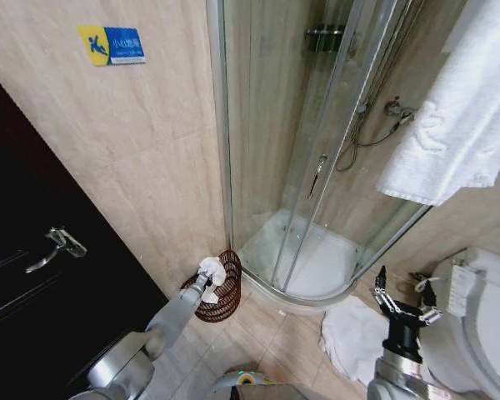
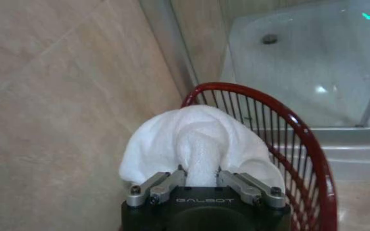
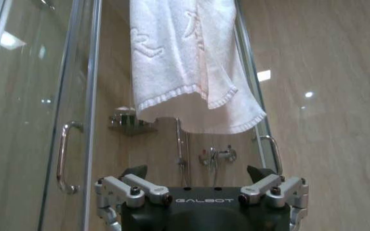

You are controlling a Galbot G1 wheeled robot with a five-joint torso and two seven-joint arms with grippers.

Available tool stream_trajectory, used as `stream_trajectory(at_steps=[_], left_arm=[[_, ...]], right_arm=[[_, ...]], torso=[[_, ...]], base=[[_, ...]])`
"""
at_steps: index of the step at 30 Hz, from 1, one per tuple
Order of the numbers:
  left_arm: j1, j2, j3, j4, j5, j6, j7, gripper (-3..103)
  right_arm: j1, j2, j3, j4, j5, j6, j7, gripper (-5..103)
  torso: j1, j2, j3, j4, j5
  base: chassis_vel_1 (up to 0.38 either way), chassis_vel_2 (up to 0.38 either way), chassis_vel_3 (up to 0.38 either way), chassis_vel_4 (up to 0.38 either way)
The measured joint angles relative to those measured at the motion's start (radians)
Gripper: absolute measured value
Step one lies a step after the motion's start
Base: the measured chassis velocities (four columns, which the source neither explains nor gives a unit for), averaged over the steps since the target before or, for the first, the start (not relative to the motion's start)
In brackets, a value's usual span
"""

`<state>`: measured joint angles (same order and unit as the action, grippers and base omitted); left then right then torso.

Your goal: Discard the used towel into the hamper.

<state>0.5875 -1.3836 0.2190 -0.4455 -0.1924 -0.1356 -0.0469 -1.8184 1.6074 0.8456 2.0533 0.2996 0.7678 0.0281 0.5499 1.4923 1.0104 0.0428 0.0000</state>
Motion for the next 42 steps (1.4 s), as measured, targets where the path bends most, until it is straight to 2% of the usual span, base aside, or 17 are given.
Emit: stream_trajectory(at_steps=[2,5,6,8,12,13,15,18,21,24,33,36,37,38,40,41,42], left_arm=[[0.001,-0.005,0.0,0.0,-0.002,-0.001,-0.003,15],[0.001,-0.027,-0.001,0.0,-0.008,-0.011,-0.016,30],[0.001,-0.027,-0.001,0.0,-0.008,-0.011,-0.016,30],[0.0,-0.03,-0.002,-0.006,-0.012,-0.02,-0.022,41],[0.005,-0.021,-0.007,-0.015,-0.015,-0.031,-0.03,57],[0.005,-0.021,-0.007,-0.015,-0.015,-0.031,-0.03,57],[0.012,-0.019,-0.019,-0.014,-0.01,-0.031,-0.034,68],[0.019,-0.016,-0.031,-0.015,-0.006,-0.032,-0.035,74],[0.027,-0.006,-0.037,-0.024,-0.004,-0.039,-0.033,89],[0.033,0.001,-0.043,-0.033,-0.004,-0.048,-0.031,98],[0.081,0.038,-0.07,-0.096,-0.002,-0.112,-0.041,100],[0.143,0.087,-0.083,-0.247,-0.107,-0.137,-0.024,100],[0.174,0.111,-0.088,-0.319,-0.153,-0.129,-0.006,100],[0.174,0.111,-0.088,-0.319,-0.153,-0.129,-0.006,100],[0.246,0.165,-0.111,-0.479,-0.233,-0.101,0.022,100],[0.246,0.165,-0.111,-0.479,-0.233,-0.101,0.022,100],[0.283,0.192,-0.125,-0.561,-0.262,-0.09,0.035,100]], right_arm=[[0.001,0.0,0.0,-0.002,-0.003,0.0,0.002,100],[0.008,0.0,-0.001,-0.001,-0.007,-0.003,0.003,100],[0.008,0.0,-0.001,-0.001,-0.007,-0.003,0.003,100],[0.008,0.0,-0.002,-0.001,-0.006,-0.004,0.003,100],[0.005,0.001,-0.002,-0.002,-0.001,-0.003,0.005,100],[0.005,0.001,-0.002,-0.002,-0.001,-0.003,0.005,100],[0.003,0.001,-0.003,-0.005,0.001,-0.001,0.005,100],[0.002,0.001,-0.003,-0.008,0.001,0.002,0.005,100],[0.002,0.001,-0.004,-0.008,0.001,0.003,0.004,100],[0.001,0.001,-0.005,-0.007,0.001,0.003,0.004,100],[-0.001,0.001,0.004,0.002,0.002,0.003,0.013,100],[-0.005,0.001,0.009,0.01,0.001,-0.012,0.024,100],[-0.004,0.001,0.01,0.014,-0.002,-0.023,0.032,100],[-0.004,0.001,0.01,0.014,-0.002,-0.023,0.032,100],[-0.003,0.001,0.01,0.021,-0.013,-0.047,0.05,100],[-0.003,0.001,0.01,0.021,-0.013,-0.047,0.05,100],[-0.001,0.001,0.008,0.026,-0.021,-0.061,0.057,100]], torso=[[0.0,0.0,0.0,0.0,0.0001],[0.0,0.0,0.0,-0.0001,-0.0001],[0.0,0.0,0.0,-0.0001,-0.0001],[0.0,0.0,0.0,-0.0001,0.0001],[0.0,0.0,0.0,-0.0001,0.0002],[0.0,0.0,0.0,-0.0001,0.0002],[0.0,0.0,0.0,0.0001,0.0],[0.0,0.0,0.0,-0.0001,0.0],[0.0,0.0,0.0,0.0,0.0],[0.0,0.0,0.0,0.0,-0.0001],[0.0,0.0,0.0,0.0001,-0.0001],[0.0,0.0,0.0,-0.0002,0.0],[0.0,0.0,0.0,-0.0002,-0.0002],[0.0,0.0,0.0,-0.0002,-0.0002],[0.0,0.0,0.0,0.0,-0.0002],[0.0,0.0,0.0,0.0,-0.0002],[0.0,0.0,0.0,0.0,-0.0001]], base=[[0.0,0.0,0.0,0.0],[0.0,0.0,0.0,0.0],[0.0,0.0,0.0,0.0],[0.0,0.0,0.0,0.0],[0.0,0.0,0.0,0.0],[0.0,0.0,0.0,0.0],[0.0,0.0,0.0,0.0],[0.0,0.0,0.0,0.0],[0.0,0.0,0.0,0.0],[0.0,0.0,0.0,0.0],[0.0,0.0,0.0,0.0],[0.0,0.0,0.0,0.0],[0.0,0.0,0.0,0.0],[0.0,0.0,0.0,0.0],[0.0,0.0,0.0,0.0],[0.0,0.0,0.0,0.0],[0.0,0.0,0.0,0.0]])
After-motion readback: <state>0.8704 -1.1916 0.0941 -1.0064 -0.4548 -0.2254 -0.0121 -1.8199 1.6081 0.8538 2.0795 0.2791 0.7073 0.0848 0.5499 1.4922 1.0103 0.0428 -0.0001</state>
